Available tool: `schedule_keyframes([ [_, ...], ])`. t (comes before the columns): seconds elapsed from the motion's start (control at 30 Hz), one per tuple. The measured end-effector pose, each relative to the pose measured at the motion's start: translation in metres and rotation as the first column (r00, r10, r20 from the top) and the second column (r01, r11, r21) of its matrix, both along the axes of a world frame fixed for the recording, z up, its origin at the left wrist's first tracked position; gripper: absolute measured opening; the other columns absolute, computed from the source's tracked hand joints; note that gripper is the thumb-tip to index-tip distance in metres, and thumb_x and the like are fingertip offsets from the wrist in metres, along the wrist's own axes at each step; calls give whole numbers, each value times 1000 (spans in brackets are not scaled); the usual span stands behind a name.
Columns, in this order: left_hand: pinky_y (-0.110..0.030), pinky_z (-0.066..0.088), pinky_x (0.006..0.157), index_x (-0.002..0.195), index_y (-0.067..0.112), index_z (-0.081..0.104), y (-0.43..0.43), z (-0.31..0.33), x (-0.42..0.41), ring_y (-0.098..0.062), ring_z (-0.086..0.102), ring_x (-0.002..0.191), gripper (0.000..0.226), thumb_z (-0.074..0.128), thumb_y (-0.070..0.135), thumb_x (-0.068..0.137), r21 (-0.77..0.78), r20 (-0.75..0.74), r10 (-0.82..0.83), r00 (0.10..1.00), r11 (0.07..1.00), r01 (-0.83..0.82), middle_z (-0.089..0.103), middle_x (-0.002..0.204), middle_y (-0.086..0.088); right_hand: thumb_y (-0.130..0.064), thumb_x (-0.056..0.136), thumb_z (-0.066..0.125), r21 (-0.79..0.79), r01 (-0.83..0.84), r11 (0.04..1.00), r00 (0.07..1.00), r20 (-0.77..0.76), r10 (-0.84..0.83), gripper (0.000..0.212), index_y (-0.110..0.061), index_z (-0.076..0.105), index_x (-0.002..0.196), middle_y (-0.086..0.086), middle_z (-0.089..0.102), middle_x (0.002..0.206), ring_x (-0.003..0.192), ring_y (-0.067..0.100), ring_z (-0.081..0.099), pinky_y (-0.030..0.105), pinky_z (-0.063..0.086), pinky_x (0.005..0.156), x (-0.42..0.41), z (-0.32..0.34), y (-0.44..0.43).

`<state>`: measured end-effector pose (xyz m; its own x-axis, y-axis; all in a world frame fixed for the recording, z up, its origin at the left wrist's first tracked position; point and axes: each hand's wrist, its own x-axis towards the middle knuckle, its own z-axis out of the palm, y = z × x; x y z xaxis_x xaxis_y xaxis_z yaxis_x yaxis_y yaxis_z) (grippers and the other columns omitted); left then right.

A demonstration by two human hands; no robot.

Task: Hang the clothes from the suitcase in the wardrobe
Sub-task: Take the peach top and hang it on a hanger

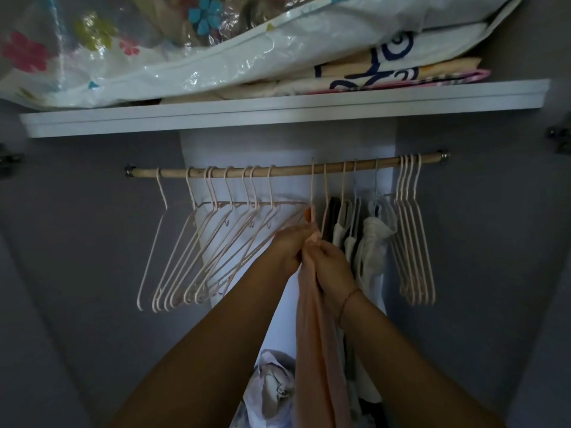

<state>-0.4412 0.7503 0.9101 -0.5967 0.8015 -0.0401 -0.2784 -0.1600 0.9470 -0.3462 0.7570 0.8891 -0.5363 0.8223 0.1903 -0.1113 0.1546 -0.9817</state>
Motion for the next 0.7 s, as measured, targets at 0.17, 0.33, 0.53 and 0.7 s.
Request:
schedule_keyframes([
  [0.17, -26, 54, 67, 95, 1, 64, -1, -21, -3, -19, 61, 76, 10, 59, 9, 92, -18, -32, -2, 999, 1000, 1, 62, 85, -12, -17, 97, 46, -25, -33, 999, 998, 54, 34, 27, 3, 62, 104, 9, 54, 75, 69, 17, 52, 22, 44, 63, 3, -20, 5],
  [0.33, -41, 49, 92, 105, 0, 66, -20, -34, -6, -25, 61, 89, 24, 61, 18, 91, -31, -79, -3, 997, 1000, 1, 65, 94, -13, -26, 93, 55, 29, -109, 994, 994, 36, 107, 18, -12, 66, 94, 12, 66, 88, 82, 22, 62, 26, 51, 71, 8, -30, -3],
  [0.53, -27, 52, 79, 117, 7, 61, -75, -53, 4, -18, 63, 88, 33, 64, 26, 89, -76, -46, 52, 998, 996, -55, 66, 97, -4, -28, 88, 63, -1, -142, 990, 990, -6, 142, 13, -26, 59, 100, 6, 68, 104, 96, 20, 64, 34, 54, 86, 14, -47, -31],
  [0.7, -26, 52, 82, 119, 10, 61, -152, -76, 27, -18, 63, 92, 34, 64, 26, 89, -132, -30, 122, 992, 983, -125, 66, 102, -3, -24, 89, 63, -85, -243, 966, 970, -8, 244, 30, -13, 54, 115, 6, 61, 107, 91, 12, 56, 20, 44, 74, 25, -80, -87],
])
